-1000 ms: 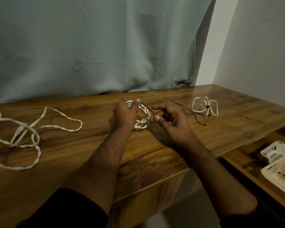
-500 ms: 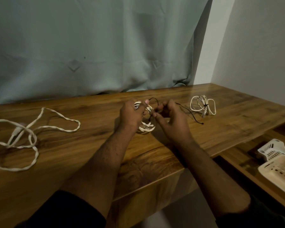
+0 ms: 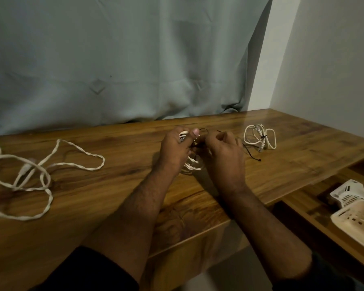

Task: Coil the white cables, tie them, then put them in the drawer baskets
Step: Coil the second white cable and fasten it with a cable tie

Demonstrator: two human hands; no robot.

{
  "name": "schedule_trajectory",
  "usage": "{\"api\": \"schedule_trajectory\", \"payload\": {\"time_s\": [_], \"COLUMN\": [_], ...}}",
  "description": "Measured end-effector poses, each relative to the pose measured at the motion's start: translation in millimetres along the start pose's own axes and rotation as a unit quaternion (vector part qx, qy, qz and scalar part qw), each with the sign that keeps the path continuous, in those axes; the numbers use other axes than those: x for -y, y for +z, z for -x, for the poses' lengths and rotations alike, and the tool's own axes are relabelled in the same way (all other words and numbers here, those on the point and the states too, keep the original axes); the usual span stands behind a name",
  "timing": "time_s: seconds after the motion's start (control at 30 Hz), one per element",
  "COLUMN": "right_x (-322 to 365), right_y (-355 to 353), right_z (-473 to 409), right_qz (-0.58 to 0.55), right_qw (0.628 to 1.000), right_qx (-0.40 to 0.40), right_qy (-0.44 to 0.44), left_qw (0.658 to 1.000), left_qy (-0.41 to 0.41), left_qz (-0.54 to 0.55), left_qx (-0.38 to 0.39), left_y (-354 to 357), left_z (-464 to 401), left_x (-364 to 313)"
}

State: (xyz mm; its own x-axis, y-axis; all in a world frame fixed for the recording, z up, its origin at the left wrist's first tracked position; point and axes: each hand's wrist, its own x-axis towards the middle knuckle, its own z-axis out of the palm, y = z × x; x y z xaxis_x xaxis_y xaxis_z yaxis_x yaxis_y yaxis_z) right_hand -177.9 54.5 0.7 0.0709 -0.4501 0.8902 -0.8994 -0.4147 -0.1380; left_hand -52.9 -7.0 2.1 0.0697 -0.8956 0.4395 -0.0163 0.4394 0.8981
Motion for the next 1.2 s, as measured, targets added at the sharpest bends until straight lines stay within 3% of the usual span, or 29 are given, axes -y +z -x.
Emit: {"api": "schedule_trajectory", "payload": {"time_s": [0.17,0.37,0.47,0.57,0.67,0.9,1.1,1.2], "right_x": [-4.6,-5.1,-8.2,-13.3,-15.5,-18.4,-14.6,-12.0], "right_y": [2.7,1.9,5.1,8.3,10.6,18.9,4.9,0.4], "right_z": [-0.4,0.5,1.8,0.8,0.9,1.7,1.6,-1.3], "right_qz": [0.074,-0.118,-0.192,-0.302,-0.324,-0.417,-0.544,-0.560], "right_qw": [0.997,0.990,0.978,0.939,0.915,0.859,0.781,0.766], "right_qx": [-0.015,0.060,0.043,0.065,0.110,0.188,0.197,0.136], "right_qy": [-0.014,0.056,0.067,0.151,0.215,0.228,0.234,0.283], "left_qw": [0.999,0.998,0.997,0.996,0.994,0.993,0.992,0.994], "left_qy": [-0.008,-0.013,-0.009,0.003,0.003,-0.018,-0.021,-0.024], "left_qz": [0.032,0.054,0.057,0.047,0.063,0.064,0.083,0.059], "left_qx": [0.009,0.031,0.052,0.081,0.086,0.101,0.097,0.093], "left_y": [2.6,1.1,0.7,1.0,-0.7,-4.6,-3.4,-10.9], "left_z": [2.0,4.7,6.9,7.9,8.1,6.1,5.9,3.1], "left_x": [-3.2,-6.3,-8.4,-10.4,-13.0,-5.6,-8.8,-2.7]}}
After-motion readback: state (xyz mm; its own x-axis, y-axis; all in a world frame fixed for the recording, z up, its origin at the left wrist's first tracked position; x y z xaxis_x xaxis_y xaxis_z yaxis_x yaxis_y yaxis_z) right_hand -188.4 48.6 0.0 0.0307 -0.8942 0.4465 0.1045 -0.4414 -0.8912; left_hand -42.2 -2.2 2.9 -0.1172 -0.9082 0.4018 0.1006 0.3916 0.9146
